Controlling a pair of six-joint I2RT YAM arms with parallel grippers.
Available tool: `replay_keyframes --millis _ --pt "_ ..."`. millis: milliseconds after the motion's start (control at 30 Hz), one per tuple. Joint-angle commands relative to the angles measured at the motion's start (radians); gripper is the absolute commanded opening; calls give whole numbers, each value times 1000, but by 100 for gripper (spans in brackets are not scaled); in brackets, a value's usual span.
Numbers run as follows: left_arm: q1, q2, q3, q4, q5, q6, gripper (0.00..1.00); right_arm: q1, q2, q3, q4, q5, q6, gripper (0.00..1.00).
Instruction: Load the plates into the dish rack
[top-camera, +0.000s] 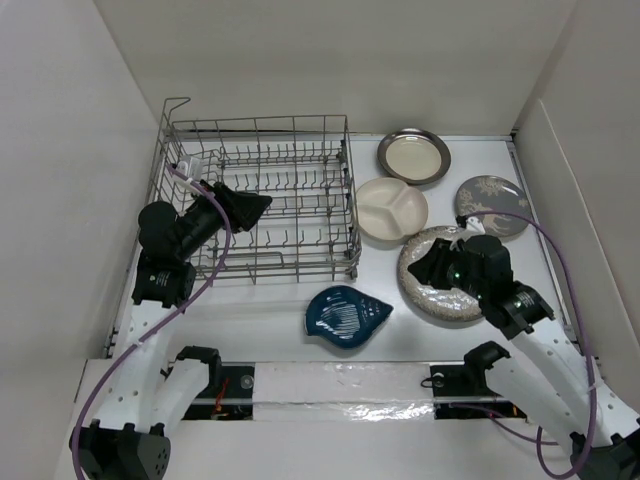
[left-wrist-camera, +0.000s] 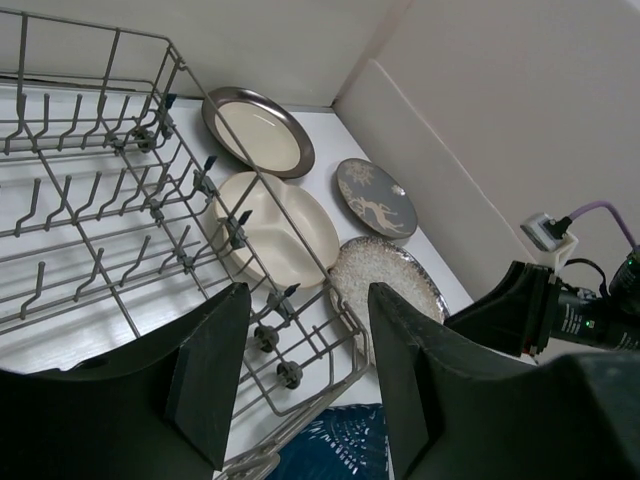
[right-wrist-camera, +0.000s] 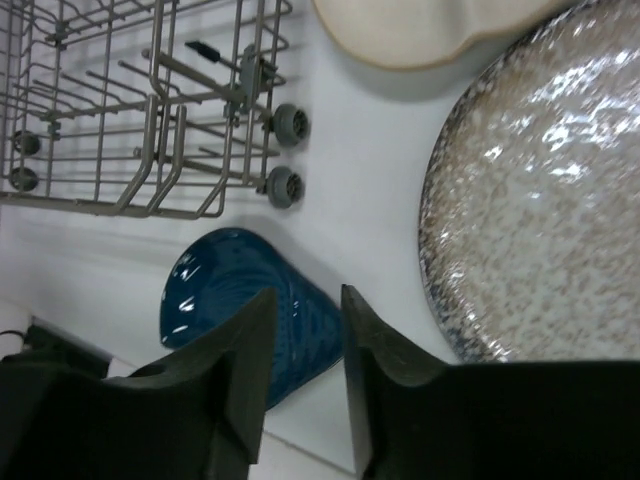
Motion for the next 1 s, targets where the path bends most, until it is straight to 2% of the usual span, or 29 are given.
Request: replay_keyframes --millis 0,133,200,233,267,333,367,433,500,600,633,700,800,833,900,933,967 --pt "3 -2 0 43 12 20 48 40 -19 1 -30 66 58 42" --pt "3 13 0 54 15 13 48 30 -27 -39 54 155 118 46" --pt "3 13 -5 57 10 10 47 -2 -10 -71 138 140 135 41" --pt "3 13 -8 60 8 10 47 -11 1 -76 160 137 136 37" --pt "3 17 -10 61 7 8 46 -20 10 -68 195 137 135 27" --pt "3 21 -11 51 4 10 43 -49 60 -54 235 154 115 15" --pt "3 13 -11 47 4 13 43 -60 84 -41 269 157 106 6" --pt "3 7 -16 44 1 16 40 -91 137 10 295 171 73 0" --pt "3 13 -14 40 -2 17 36 -100 214 56 332 209 43 0" --pt "3 5 -14 34 -5 23 19 -135 291 68 439 253 23 0" --pt "3 2 -13 25 -24 30 9 -146 303 64 473 269 3 0" --pt "3 4 -4 -6 -47 37 0 -184 364 71 553 281 -5 0" --pt "-7 -4 -5 -11 -68 45 0 -264 473 142 564 255 -54 0" --pt "-7 -4 -5 -11 -70 45 0 -279 548 163 562 248 -81 1" --pt "-7 2 -4 -11 -71 39 3 -319 607 214 573 258 -114 19" --pt "-7 1 -5 -8 -70 37 7 -330 659 228 580 255 -123 31" --pt "-7 -5 -8 -2 -68 34 12 -351 705 255 584 264 -128 50"
